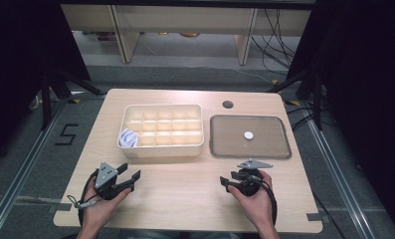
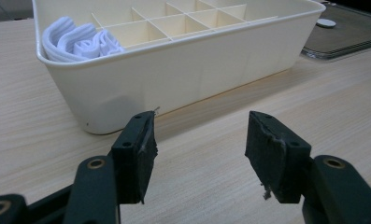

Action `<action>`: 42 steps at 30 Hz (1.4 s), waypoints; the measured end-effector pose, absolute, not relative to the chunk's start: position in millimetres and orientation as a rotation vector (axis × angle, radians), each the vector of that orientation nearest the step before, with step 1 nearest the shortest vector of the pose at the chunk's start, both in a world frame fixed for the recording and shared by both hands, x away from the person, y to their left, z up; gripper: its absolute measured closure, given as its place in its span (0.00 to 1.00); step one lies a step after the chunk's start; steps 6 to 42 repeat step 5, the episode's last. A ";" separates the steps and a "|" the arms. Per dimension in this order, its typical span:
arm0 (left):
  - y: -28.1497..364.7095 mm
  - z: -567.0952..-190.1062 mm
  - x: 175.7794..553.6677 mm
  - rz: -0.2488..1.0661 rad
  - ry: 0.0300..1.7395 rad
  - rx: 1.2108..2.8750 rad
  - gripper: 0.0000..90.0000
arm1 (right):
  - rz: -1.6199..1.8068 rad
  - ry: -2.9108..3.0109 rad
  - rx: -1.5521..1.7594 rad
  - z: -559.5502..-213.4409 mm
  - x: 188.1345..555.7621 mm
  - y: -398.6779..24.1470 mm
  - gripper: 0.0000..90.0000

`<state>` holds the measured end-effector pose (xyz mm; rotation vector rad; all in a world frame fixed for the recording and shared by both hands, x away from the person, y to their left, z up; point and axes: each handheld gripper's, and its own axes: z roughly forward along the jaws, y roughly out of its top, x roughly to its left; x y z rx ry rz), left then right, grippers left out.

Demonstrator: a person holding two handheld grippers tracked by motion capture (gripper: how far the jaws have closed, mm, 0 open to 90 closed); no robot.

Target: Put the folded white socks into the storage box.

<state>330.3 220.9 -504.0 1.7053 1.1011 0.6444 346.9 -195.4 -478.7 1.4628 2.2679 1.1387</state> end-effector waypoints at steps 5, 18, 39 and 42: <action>220.8 -506.2 330.6 0.639 1.102 1.705 0.47 | 1.136 2.266 1.462 -479.4 347.0 -196.6 0.54; 220.8 -506.2 330.6 0.639 1.102 1.705 0.47 | 1.136 2.266 1.462 -479.4 347.0 -196.6 0.54; 220.8 -506.2 330.6 0.639 1.102 1.705 0.47 | 1.136 2.266 1.462 -479.4 347.0 -196.6 0.54; 220.8 -506.2 330.6 0.639 1.102 1.705 0.47 | 1.136 2.266 1.462 -479.4 347.0 -196.6 0.54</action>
